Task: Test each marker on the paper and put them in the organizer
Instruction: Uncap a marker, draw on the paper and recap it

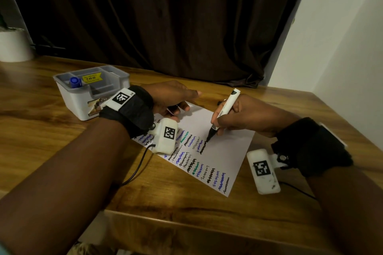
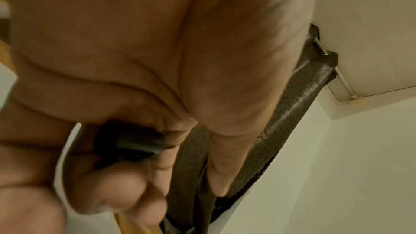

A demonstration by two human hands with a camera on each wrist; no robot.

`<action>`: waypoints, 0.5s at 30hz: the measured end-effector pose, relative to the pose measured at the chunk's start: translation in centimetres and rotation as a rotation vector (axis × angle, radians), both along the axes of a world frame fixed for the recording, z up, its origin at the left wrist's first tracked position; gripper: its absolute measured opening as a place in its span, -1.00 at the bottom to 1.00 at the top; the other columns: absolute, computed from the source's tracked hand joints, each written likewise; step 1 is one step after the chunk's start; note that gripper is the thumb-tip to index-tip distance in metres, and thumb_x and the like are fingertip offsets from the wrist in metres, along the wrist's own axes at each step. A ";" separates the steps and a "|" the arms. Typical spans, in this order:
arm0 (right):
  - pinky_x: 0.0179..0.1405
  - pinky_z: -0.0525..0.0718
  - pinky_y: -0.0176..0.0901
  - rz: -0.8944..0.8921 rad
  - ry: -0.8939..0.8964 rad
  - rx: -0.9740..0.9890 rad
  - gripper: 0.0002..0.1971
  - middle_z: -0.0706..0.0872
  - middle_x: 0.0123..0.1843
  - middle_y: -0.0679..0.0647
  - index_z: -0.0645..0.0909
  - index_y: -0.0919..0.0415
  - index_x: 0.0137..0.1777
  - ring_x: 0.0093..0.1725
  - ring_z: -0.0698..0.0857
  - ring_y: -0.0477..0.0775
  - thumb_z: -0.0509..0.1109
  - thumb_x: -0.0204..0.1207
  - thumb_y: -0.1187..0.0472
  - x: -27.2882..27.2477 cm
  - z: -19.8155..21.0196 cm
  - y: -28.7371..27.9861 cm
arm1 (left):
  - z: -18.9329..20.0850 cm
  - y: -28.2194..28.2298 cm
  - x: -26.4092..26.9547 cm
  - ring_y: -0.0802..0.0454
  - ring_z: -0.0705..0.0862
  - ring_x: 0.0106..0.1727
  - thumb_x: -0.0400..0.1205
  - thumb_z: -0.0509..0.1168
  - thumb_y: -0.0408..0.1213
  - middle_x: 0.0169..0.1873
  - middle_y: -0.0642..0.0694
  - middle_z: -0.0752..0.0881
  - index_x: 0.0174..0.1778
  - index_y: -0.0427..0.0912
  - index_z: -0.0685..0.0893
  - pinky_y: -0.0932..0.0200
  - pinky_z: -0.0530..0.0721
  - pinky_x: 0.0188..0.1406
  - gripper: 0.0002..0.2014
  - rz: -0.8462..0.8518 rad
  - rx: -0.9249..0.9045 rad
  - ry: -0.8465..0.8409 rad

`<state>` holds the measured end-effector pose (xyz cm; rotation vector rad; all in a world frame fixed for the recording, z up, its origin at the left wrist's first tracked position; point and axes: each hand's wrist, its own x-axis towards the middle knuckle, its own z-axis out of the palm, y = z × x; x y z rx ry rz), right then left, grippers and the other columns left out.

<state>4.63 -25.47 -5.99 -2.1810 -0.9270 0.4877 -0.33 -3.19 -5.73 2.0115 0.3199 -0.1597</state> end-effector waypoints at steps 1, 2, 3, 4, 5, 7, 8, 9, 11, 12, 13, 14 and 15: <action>0.34 0.77 0.28 -0.003 0.000 0.003 -0.86 0.93 -0.04 0.14 0.83 0.22 0.09 0.06 0.90 0.16 0.55 0.57 0.23 0.0 0.0 0.0 | 0.0 0.0 0.0 -0.01 0.55 -0.24 0.72 0.30 0.03 -0.07 -0.14 0.66 0.36 -0.17 0.61 0.02 0.72 -0.07 -0.59 0.006 0.002 0.004; 0.33 0.78 0.25 -0.005 0.005 0.009 -0.86 0.93 -0.04 0.13 0.83 0.22 0.09 0.05 0.90 0.14 0.55 0.57 0.23 0.0 0.0 0.0 | 0.0 0.1 0.1 -0.01 0.57 -0.24 0.72 0.31 -0.02 -0.05 -0.15 0.66 0.36 -0.18 0.60 0.02 0.72 -0.08 -0.62 0.005 0.005 0.012; 0.33 0.79 0.21 -0.009 0.015 0.014 -0.87 0.93 -0.04 0.12 0.83 0.21 0.09 0.04 0.90 0.12 0.55 0.58 0.24 -0.1 0.1 0.0 | 0.0 0.1 0.1 -0.01 0.59 -0.24 0.73 0.31 -0.08 -0.05 -0.15 0.66 0.36 -0.19 0.61 0.02 0.71 -0.07 -0.65 -0.003 0.007 0.021; 0.32 0.79 0.19 -0.011 0.023 0.019 -0.88 0.93 -0.05 0.11 0.83 0.20 0.08 0.03 0.91 0.10 0.54 0.58 0.25 -0.2 0.2 0.0 | 0.0 0.1 0.0 -0.01 0.60 -0.25 0.74 0.31 -0.13 -0.05 -0.15 0.66 0.36 -0.21 0.61 0.01 0.70 -0.06 -0.67 -0.014 0.008 0.028; 0.31 0.79 0.18 -0.012 0.028 0.024 -0.89 0.93 -0.05 0.11 0.83 0.20 0.07 0.02 0.91 0.09 0.54 0.59 0.25 -0.3 0.3 0.0 | -0.1 0.2 0.1 -0.01 0.60 -0.24 0.74 0.30 -0.17 -0.05 -0.16 0.66 0.37 -0.22 0.62 0.00 0.70 -0.03 -0.68 -0.022 0.006 0.031; 0.32 0.79 0.22 -0.024 0.042 0.055 -0.89 0.93 -0.05 0.13 0.83 0.21 0.07 0.02 0.91 0.08 0.52 0.60 0.27 -0.5 0.3 -0.1 | -0.2 0.3 0.1 -0.04 0.60 -0.17 0.75 0.28 -0.26 0.03 -0.19 0.65 0.39 -0.24 0.60 -0.02 0.72 0.01 -0.70 -0.026 -0.013 0.021; 0.33 0.78 0.25 -0.040 0.056 0.084 -0.89 0.93 -0.04 0.15 0.83 0.22 0.07 0.04 0.91 0.10 0.51 0.61 0.27 -0.5 0.3 0.0 | -0.3 0.3 0.2 -0.06 0.61 -0.14 0.75 0.27 -0.33 0.09 -0.22 0.64 0.40 -0.24 0.58 -0.01 0.74 0.01 -0.71 -0.020 -0.036 0.004; 0.33 0.77 0.27 -0.061 0.067 0.122 -0.89 0.93 -0.04 0.17 0.83 0.22 0.07 0.06 0.91 0.13 0.50 0.62 0.27 -0.5 0.4 0.0 | -0.3 0.4 0.3 -0.09 0.63 -0.10 0.74 0.25 -0.43 0.15 -0.27 0.63 0.40 -0.25 0.55 0.01 0.76 -0.01 -0.70 -0.015 -0.068 -0.023; 0.35 0.75 0.33 -0.113 0.085 0.229 -0.89 0.93 -0.05 0.20 0.83 0.22 0.06 0.10 0.90 0.20 0.49 0.64 0.26 -0.5 0.6 0.0 | -0.4 0.4 0.4 -0.18 0.71 0.00 0.69 0.18 -0.64 0.21 -0.37 0.60 0.40 -0.24 0.50 0.03 0.80 0.00 -0.61 -0.012 -0.162 -0.088; 0.36 0.74 0.35 -0.147 0.105 0.299 -0.90 0.92 -0.08 0.22 0.82 0.23 0.05 0.08 0.90 0.22 0.48 0.64 0.26 -0.4 0.7 0.1 | -0.4 0.5 0.5 -0.23 0.74 0.06 0.66 0.16 -0.72 0.22 -0.41 0.60 0.41 -0.23 0.47 0.02 0.82 0.02 -0.54 -0.014 -0.214 -0.118; 0.35 0.73 0.35 -0.184 0.129 0.366 -0.90 0.91 -0.11 0.22 0.80 0.24 0.06 0.04 0.89 0.21 0.47 0.65 0.26 -0.3 0.8 0.1 | -0.4 0.6 0.6 -0.27 0.76 0.10 0.63 0.17 -0.77 0.22 -0.46 0.61 0.42 -0.22 0.44 0.02 0.84 0.02 -0.49 -0.021 -0.260 -0.141; 0.34 0.74 0.34 -0.220 0.155 0.423 -0.89 0.88 -0.15 0.21 0.78 0.25 0.08 0.01 0.87 0.20 0.46 0.67 0.24 -0.2 1.0 0.1 | -0.4 0.7 0.7 -0.30 0.79 0.11 0.61 0.19 -0.78 0.20 -0.49 0.63 0.43 -0.22 0.43 0.01 0.85 0.01 -0.46 -0.038 -0.294 -0.159; 0.34 0.75 0.32 -0.250 0.181 0.471 -0.88 0.86 -0.17 0.19 0.77 0.25 0.10 0.00 0.86 0.19 0.45 0.68 0.23 -0.1 1.1 0.1 | -0.4 0.7 0.7 -0.31 0.81 0.10 0.60 0.23 -0.78 0.15 -0.49 0.67 0.45 -0.22 0.41 -0.01 0.85 0.01 -0.44 -0.060 -0.318 -0.175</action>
